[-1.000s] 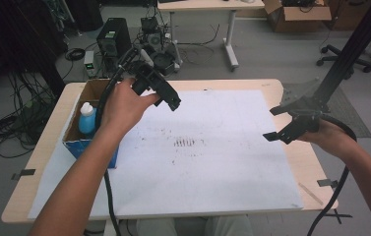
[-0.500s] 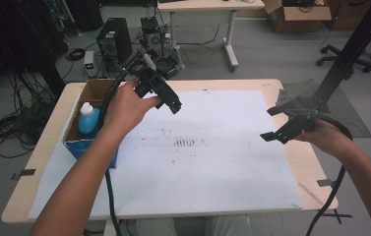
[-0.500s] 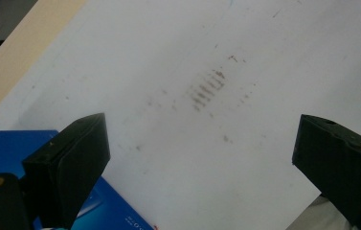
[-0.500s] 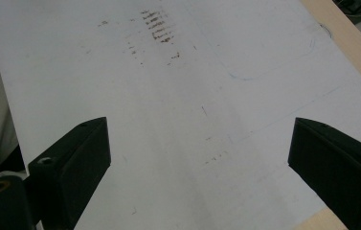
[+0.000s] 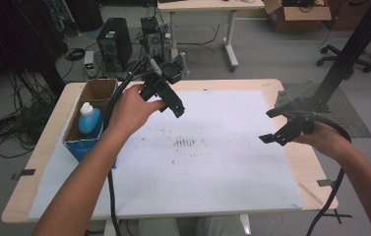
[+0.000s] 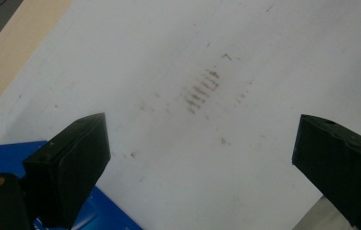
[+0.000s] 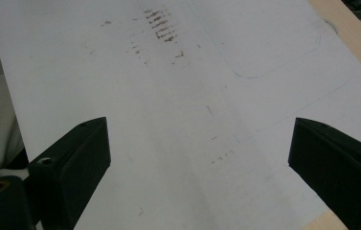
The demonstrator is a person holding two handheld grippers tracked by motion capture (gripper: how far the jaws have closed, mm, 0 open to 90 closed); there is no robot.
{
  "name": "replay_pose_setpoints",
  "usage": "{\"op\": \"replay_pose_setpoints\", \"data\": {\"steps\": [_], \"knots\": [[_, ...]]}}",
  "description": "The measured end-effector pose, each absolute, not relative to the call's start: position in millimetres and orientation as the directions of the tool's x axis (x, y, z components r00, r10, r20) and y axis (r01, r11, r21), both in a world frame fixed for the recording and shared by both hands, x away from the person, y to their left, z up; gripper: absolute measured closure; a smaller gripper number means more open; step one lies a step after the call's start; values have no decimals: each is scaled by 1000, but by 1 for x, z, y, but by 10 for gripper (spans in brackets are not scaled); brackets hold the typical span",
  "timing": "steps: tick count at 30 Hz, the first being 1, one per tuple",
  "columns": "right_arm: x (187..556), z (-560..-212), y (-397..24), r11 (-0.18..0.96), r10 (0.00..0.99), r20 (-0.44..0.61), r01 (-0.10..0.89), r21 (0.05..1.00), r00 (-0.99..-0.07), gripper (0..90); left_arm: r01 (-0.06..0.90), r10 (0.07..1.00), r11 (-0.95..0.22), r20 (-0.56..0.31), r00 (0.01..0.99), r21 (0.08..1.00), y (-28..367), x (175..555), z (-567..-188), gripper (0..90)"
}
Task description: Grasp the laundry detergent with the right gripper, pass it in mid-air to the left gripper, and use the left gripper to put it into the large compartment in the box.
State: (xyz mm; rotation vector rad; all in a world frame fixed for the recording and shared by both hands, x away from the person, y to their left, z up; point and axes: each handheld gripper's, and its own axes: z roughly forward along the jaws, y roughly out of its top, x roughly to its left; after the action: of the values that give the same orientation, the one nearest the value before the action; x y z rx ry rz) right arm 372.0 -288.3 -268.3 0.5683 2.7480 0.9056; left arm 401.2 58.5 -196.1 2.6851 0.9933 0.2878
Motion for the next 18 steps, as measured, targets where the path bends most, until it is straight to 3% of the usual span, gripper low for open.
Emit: {"op": "replay_pose_setpoints", "data": {"steps": [18], "knots": [[375,-269,-286,739,417,-58,302,602,-907,67,595,648,-740,94,756,314,61,404,-202,64]]}}
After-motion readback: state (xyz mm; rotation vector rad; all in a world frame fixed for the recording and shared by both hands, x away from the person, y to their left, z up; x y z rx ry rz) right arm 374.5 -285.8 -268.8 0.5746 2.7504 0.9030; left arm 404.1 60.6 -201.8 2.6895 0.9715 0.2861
